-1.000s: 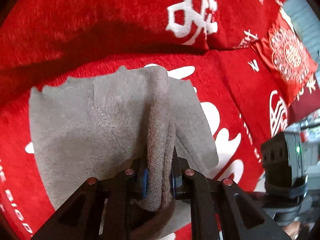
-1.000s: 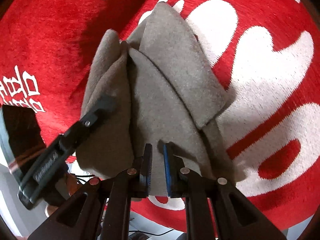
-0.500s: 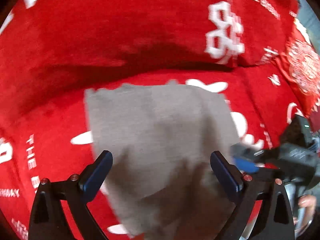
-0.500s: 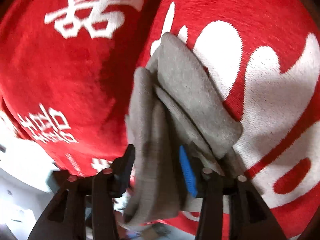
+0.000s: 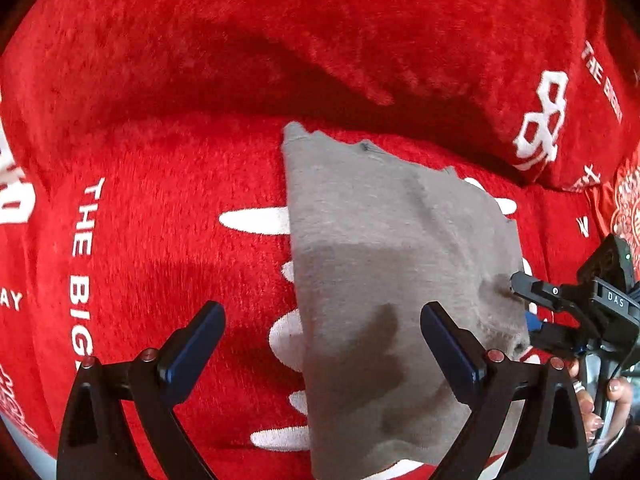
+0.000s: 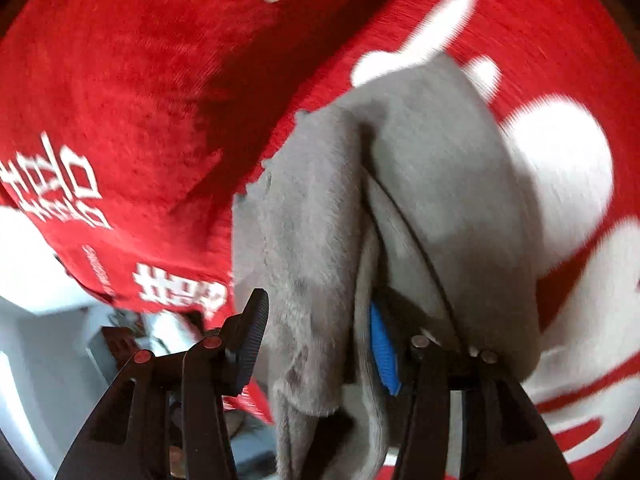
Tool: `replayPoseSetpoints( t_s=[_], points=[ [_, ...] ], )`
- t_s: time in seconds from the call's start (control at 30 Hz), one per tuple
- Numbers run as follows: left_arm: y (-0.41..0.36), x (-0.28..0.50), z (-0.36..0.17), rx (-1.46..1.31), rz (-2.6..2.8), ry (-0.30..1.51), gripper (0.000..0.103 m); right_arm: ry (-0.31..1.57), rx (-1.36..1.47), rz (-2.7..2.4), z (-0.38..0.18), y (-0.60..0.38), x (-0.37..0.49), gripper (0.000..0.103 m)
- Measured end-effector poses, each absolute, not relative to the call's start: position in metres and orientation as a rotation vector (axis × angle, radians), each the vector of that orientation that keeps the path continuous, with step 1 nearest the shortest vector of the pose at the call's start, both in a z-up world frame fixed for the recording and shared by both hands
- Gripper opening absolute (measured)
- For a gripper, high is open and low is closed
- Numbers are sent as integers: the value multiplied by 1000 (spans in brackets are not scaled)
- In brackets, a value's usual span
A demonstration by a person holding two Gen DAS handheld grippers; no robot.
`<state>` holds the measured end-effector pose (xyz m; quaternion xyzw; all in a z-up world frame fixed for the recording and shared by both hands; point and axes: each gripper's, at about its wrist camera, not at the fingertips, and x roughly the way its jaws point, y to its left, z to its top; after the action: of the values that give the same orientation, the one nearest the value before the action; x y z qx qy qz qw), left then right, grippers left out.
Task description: Fold small clothes
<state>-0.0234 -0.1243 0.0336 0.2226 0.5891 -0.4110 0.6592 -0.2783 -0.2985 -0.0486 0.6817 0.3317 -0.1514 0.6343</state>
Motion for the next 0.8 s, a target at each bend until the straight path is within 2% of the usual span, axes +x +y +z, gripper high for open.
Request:
replayPoseSetpoints(
  t_s=[0.03, 0.07, 0.17, 0.33, 0.6, 0.67, 0.73, 0.8],
  points=[
    [-123, -22, 32, 494, -926, 1333, 98, 793, 1520, -357, -46, -299, -271, 17],
    [-122, -21, 31, 478, -923, 1334, 98, 857, 1443, -378, -40, -299, -259, 14],
    [-122, -18, 26, 430, -921, 1373, 98, 932, 1225, -425, -10, -289, -242, 14],
    [-125, -24, 29, 468, -920, 1338, 98, 765, 1159, -489, 37, -301, -269, 13],
    [-137, -51, 8, 621, -949, 1316, 98, 899, 1303, -664, -36, -309, -317, 16],
    [-137, -55, 4, 641, -948, 1316, 98, 870, 1344, -688, -37, -305, -322, 17],
    [-133, -53, 3, 644, -946, 1315, 98, 908, 1318, -719, -29, -301, -324, 27],
    [-131, -50, 4, 657, -933, 1315, 98, 949, 1275, -735, -20, -297, -326, 28]
  ],
)
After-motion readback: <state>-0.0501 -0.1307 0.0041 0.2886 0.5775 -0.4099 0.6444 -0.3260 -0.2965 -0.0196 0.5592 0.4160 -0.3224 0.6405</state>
